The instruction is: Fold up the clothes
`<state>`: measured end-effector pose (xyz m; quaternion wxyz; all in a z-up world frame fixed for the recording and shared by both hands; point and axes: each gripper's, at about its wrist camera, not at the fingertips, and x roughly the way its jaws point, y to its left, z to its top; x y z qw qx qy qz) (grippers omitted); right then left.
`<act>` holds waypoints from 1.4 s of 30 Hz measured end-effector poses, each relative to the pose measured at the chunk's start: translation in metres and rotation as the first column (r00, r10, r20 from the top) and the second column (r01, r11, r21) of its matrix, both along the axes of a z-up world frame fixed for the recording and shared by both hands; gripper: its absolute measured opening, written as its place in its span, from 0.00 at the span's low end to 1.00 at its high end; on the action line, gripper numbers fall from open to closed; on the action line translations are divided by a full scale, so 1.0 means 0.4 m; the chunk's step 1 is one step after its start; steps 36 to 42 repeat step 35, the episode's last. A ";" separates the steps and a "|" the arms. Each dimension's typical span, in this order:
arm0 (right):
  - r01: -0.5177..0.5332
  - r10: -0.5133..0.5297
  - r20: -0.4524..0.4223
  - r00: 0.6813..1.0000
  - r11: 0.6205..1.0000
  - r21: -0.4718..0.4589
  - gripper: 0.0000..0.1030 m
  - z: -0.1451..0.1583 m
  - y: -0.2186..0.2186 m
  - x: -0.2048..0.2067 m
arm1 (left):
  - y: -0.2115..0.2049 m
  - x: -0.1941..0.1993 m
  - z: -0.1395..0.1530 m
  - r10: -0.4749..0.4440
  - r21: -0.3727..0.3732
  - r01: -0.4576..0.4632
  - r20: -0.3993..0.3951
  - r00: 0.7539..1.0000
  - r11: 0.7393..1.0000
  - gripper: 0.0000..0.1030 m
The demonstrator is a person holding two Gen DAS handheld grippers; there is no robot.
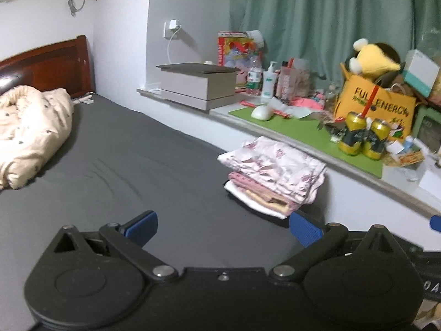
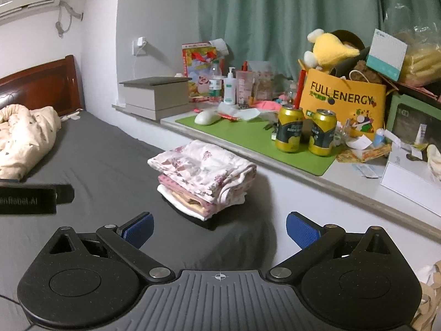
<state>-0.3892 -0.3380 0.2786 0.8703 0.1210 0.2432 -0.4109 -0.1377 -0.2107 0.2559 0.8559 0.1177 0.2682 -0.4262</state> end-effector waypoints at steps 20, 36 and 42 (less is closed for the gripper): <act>0.013 -0.012 -0.051 0.999 1.000 0.013 0.99 0.012 -0.009 -0.043 | -0.030 -0.071 0.019 -0.126 0.052 0.125 0.030 0.992 0.991 1.00; 0.020 -0.018 -0.086 0.996 1.000 0.020 0.99 0.005 -0.019 -0.029 | -0.052 -0.069 0.010 -0.151 0.087 0.151 -0.005 0.989 0.985 1.00; 0.020 -0.018 -0.086 0.996 1.000 0.020 0.99 0.005 -0.019 -0.029 | -0.052 -0.069 0.010 -0.151 0.087 0.151 -0.005 0.989 0.985 1.00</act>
